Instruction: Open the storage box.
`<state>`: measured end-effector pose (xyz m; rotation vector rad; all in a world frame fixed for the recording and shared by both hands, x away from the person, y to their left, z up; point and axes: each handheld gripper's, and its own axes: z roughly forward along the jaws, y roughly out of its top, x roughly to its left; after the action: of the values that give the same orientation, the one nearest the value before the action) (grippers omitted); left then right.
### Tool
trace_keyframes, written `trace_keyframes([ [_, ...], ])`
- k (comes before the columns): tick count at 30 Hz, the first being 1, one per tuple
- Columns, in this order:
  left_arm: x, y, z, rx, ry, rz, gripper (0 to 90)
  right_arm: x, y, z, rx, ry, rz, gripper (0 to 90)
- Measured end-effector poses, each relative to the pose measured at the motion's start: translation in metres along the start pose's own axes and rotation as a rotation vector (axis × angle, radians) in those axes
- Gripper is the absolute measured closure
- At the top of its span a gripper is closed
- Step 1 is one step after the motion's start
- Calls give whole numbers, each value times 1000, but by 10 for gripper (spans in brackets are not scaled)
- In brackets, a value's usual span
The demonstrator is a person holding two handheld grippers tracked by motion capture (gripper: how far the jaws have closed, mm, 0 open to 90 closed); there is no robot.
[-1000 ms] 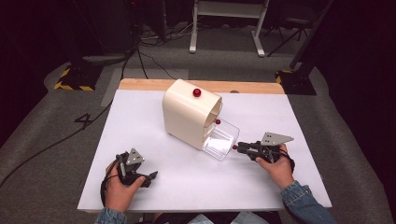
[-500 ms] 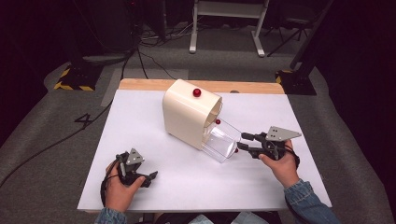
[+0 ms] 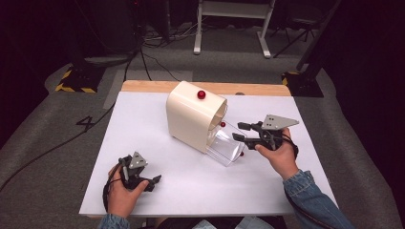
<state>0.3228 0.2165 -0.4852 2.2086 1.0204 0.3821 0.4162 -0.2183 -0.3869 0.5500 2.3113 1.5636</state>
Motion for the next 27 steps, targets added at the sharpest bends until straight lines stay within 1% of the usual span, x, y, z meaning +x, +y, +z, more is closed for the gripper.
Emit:
trace_keyframes([
  [3, 0, 0, 0, -2, 1, 0, 88, -3, 4, 10, -2, 9, 1, 542],
  [6, 0, 0, 0, -3, 1, -1, 89, -6, 6, 18, -17, 15, 2, 565],
  [7, -1, 0, 0, -4, 0, -6, 89, -7, 7, 21, -21, 17, 6, 565],
  [12, -1, -1, 0, -4, 2, -4, 89, -10, 4, 32, -29, 23, 12, 583],
  [15, -1, 0, 0, -4, 1, -3, 88, -10, 2, 36, -30, 26, 20, 610],
  [18, -1, -1, 0, -5, 1, -5, 89, -10, 1, 41, -38, 27, 15, 660],
  [20, -1, -1, 0, -5, 2, -3, 89, -9, 1, 43, -48, 34, 15, 709],
  [21, -1, -1, 0, -5, 2, -3, 89, -8, 1, 44, -47, 32, 7, 729],
  [22, -1, -1, 0, -5, 2, -3, 89, -8, 1, 44, -43, 25, 0, 739],
  [24, -1, -1, 0, -5, -1, -7, 88, -8, 1, 44, -45, 26, 2, 744],
  [25, 0, 0, 0, -3, 2, 1, 89, -7, 0, 43, -44, 24, -3, 745],
  [27, 0, 0, 0, -3, 2, 1, 88, -6, 0, 43, -45, 19, -14, 745],
])
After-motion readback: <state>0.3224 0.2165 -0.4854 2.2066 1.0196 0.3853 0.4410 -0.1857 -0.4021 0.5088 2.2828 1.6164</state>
